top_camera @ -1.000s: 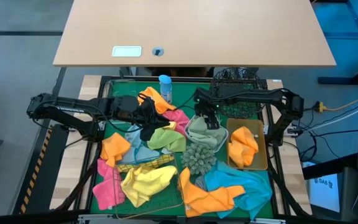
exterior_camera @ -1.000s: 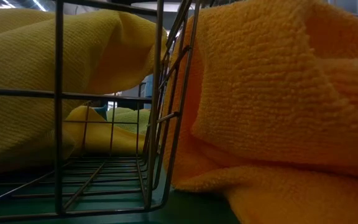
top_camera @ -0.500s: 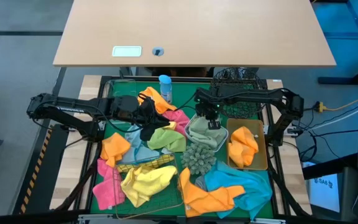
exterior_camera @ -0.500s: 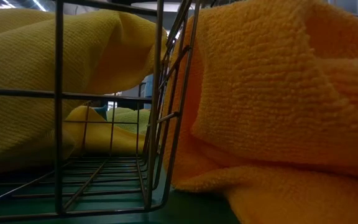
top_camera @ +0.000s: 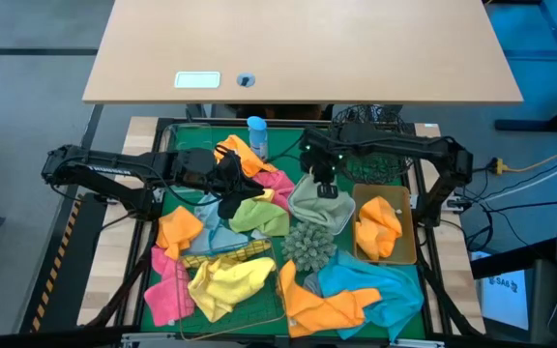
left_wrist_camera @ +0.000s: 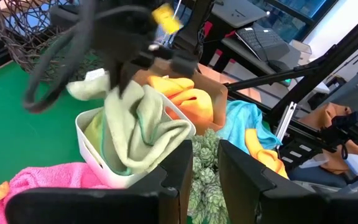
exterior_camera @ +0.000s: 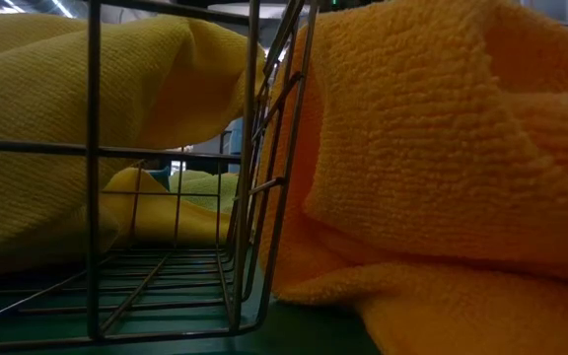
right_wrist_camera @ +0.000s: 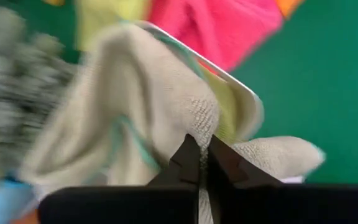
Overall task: Sort microfiber towel by color & place in baskets
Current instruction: Put the green microfiber cloth into the white bin
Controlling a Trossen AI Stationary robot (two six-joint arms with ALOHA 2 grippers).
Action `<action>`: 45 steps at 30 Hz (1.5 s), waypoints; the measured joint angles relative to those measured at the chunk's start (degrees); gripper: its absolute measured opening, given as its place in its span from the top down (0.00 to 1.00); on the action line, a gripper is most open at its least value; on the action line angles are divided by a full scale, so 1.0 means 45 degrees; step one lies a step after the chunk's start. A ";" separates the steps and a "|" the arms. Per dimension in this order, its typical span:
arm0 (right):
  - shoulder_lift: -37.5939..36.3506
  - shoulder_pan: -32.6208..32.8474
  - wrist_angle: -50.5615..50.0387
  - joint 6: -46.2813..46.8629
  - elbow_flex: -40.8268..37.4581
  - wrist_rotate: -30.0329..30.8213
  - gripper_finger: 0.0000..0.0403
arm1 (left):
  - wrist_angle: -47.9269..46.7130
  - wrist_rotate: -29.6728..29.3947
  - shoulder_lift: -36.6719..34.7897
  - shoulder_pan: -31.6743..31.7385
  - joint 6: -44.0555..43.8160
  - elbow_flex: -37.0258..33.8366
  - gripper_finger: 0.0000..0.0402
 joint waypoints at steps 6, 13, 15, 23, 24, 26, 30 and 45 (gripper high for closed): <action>0.0020 0.1382 0.0149 0.0351 0.0020 -0.0394 0.97 | -0.0002 -0.0004 0.0000 -0.0103 -0.0004 0.0000 0.82; 0.0089 0.2544 0.1877 0.0338 -0.1708 0.0882 0.99 | -0.0015 0.0016 -0.0002 -0.0521 0.0005 -0.0010 0.82; 0.0097 0.2554 0.2356 0.0338 -0.2322 0.0996 0.98 | 0.0021 -0.0015 -0.0003 -0.0619 0.0005 -0.0010 0.82; 0.0102 0.2313 0.5542 0.0381 -0.5021 0.0735 0.98 | 0.0010 -0.0019 0.0000 -0.0823 0.0010 -0.0010 0.82; 0.0102 0.2311 0.5853 0.0382 -0.5315 0.0704 0.98 | 0.0010 -0.0021 -0.0004 -0.0823 0.0010 -0.0010 0.82; 0.0102 0.2335 0.6364 0.0379 -0.5773 0.0663 0.98 | 0.0010 -0.0019 0.0000 -0.0823 0.0010 -0.0010 0.82; 0.0097 0.2335 0.6612 0.0379 -0.6086 0.0676 0.95 | 0.0010 -0.0019 0.0000 -0.0823 0.0015 -0.0010 0.82; 0.0068 0.2335 0.5497 0.0375 -0.4831 0.0887 0.92 | -0.0005 -0.0010 0.0000 -0.0823 0.0039 -0.0010 0.82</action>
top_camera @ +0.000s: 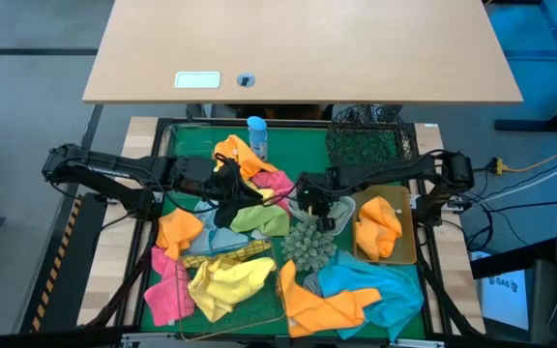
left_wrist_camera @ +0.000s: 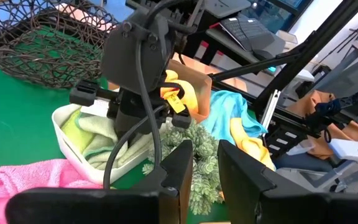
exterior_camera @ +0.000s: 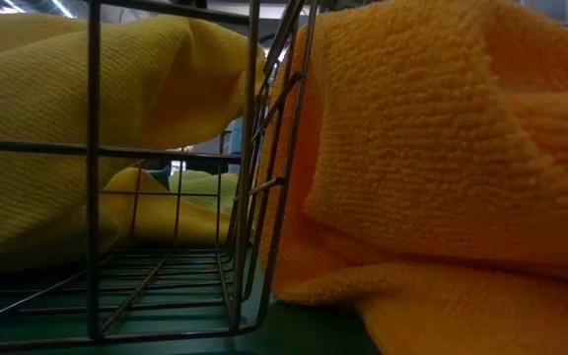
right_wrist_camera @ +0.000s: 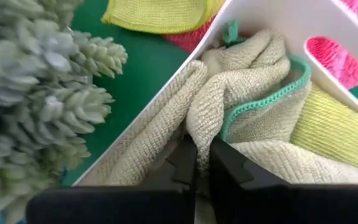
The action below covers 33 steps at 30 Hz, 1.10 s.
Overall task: Sort microfiber towel by color & place in baskets
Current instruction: Put the green microfiber cloth into the white bin
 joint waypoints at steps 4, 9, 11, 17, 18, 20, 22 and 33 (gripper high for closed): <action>0.0000 0.0000 -0.0727 0.0000 0.0645 -0.0005 0.91 | -0.0005 0.0005 -0.0001 0.0000 0.0000 0.0000 0.82; 0.0000 0.0000 -0.1267 0.0000 0.0915 -0.0124 0.77 | -0.0020 0.0010 0.0000 0.0000 0.0000 0.0000 0.82; 0.0000 0.0000 -0.1564 0.0000 0.1072 -0.0122 0.69 | -0.0177 0.0010 0.0000 0.0000 0.0000 0.0000 0.82; 0.0000 0.0000 -0.2974 0.0000 0.2060 0.0214 0.51 | -0.1587 0.0005 -0.0005 0.0000 -0.0005 0.0000 0.82; -0.0005 0.0000 -0.3127 0.0000 0.2252 0.0213 0.49 | -0.1839 -0.0009 0.0017 0.0000 -0.0005 0.0000 0.82; -0.0005 0.0004 -0.3413 0.0000 0.2544 0.0206 0.47 | -0.2299 -0.0015 0.0131 0.0000 0.0000 0.0000 0.82; -0.0005 0.0010 -0.3527 0.0000 0.2883 0.0110 0.45 | -0.2757 -0.0019 0.0289 0.0000 0.0000 0.0000 0.82; -0.0015 0.0010 -0.3893 0.0000 0.4126 0.0053 0.45 | -0.3409 -0.0037 0.2385 0.0101 0.1523 0.0000 0.71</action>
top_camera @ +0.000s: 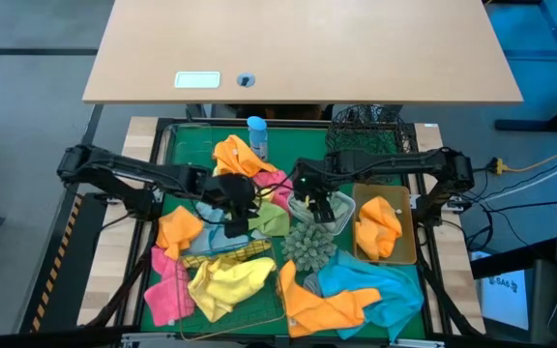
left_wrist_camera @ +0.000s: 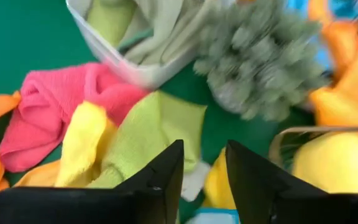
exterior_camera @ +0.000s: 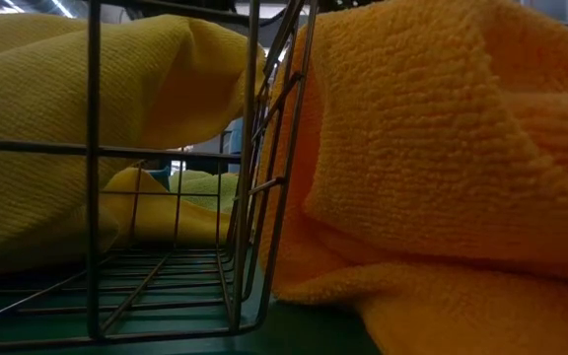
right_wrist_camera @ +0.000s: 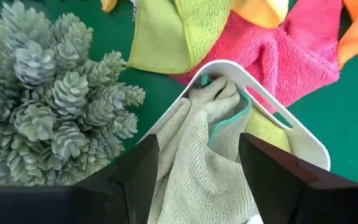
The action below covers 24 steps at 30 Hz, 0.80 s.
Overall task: Sort microfiber towel by color & place in baskets
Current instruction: Put the green microfiber cloth into the white bin
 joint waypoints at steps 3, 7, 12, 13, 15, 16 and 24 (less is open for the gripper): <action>0.0000 0.0000 0.0008 0.0000 0.0087 -0.0063 0.45 | -0.0126 -0.0053 0.0679 0.0154 0.0493 0.0000 0.68; 0.0000 0.0000 -0.0076 0.0000 0.0087 -0.0068 0.45 | -0.0243 -0.0326 0.1537 0.0342 0.1130 0.0000 0.67; 0.0000 0.0000 -0.0084 0.0000 0.0085 -0.0068 0.45 | -0.0235 -0.0839 0.2557 0.0509 0.1436 0.0000 0.67; 0.0000 -0.0004 -0.0084 0.0000 0.0086 -0.0068 0.45 | -0.0239 -0.0972 0.2756 0.0533 0.1434 0.0000 0.67; 0.0000 -0.0005 -0.0076 0.0000 0.0082 -0.0068 0.45 | -0.0243 -0.1173 0.3090 0.0589 0.1430 0.0000 0.67; 0.0000 -0.0005 -0.0067 0.0000 0.0087 -0.0068 0.45 | -0.0234 -0.1246 0.3240 0.0589 0.1430 0.0000 0.67; 0.0000 -0.0004 0.0004 0.0000 0.0082 -0.0070 0.45 | -0.0200 -0.1289 0.4089 0.0584 0.1435 0.0000 0.68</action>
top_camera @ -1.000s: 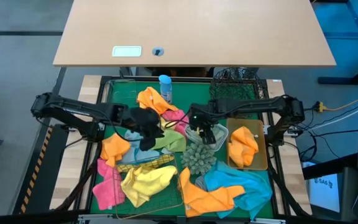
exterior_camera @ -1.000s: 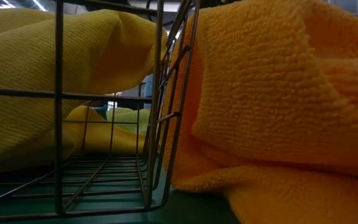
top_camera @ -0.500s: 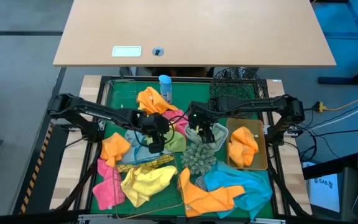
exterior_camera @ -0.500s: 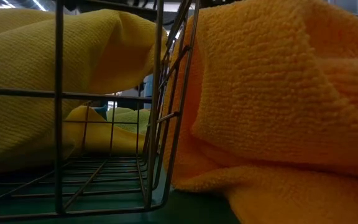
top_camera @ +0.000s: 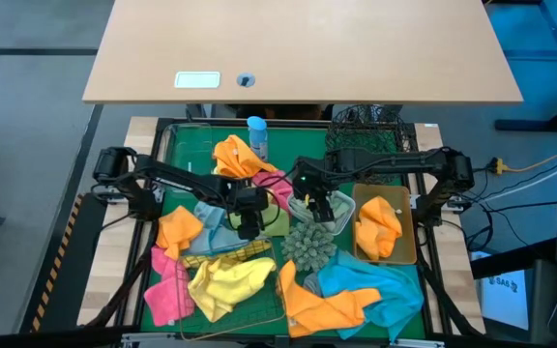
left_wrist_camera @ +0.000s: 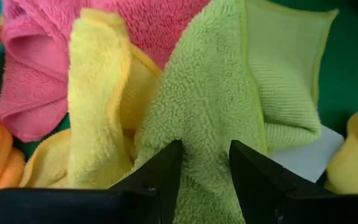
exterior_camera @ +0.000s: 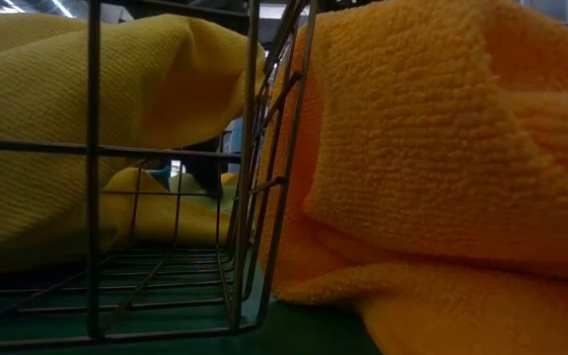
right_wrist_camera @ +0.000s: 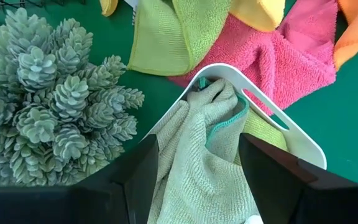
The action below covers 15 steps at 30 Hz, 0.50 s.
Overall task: Sort microfiber towel by color & place in baskets
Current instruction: Put the green microfiber cloth into the white bin
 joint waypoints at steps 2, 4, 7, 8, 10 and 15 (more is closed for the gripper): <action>0.0000 0.0004 0.0076 0.0000 0.0000 -0.0002 0.45 | -0.0020 0.0000 0.0010 0.0000 0.0005 0.0000 0.70; 0.0000 0.0004 0.0078 0.0000 0.0000 -0.0003 0.45 | 0.0083 0.0000 0.0000 0.0000 0.0005 0.0005 0.75; 0.0000 0.0001 0.0098 0.0000 -0.0005 -0.0089 0.45 | 0.0079 0.0107 0.0000 -0.0021 -0.0050 0.0005 0.87; 0.0000 -0.0001 0.0118 0.0001 -0.0005 -0.0220 0.45 | 0.0120 0.0221 0.0000 -0.0020 -0.0059 0.0005 0.91; 0.0000 -0.0001 0.0189 0.0000 -0.0005 -0.0478 0.45 | 0.0175 0.0485 0.0000 -0.0058 -0.0092 0.0005 0.98; 0.0000 0.0004 0.0781 -0.0002 -0.0005 -0.1438 0.45 | 0.0331 0.0571 -0.0110 -0.0240 -0.0087 0.0268 0.99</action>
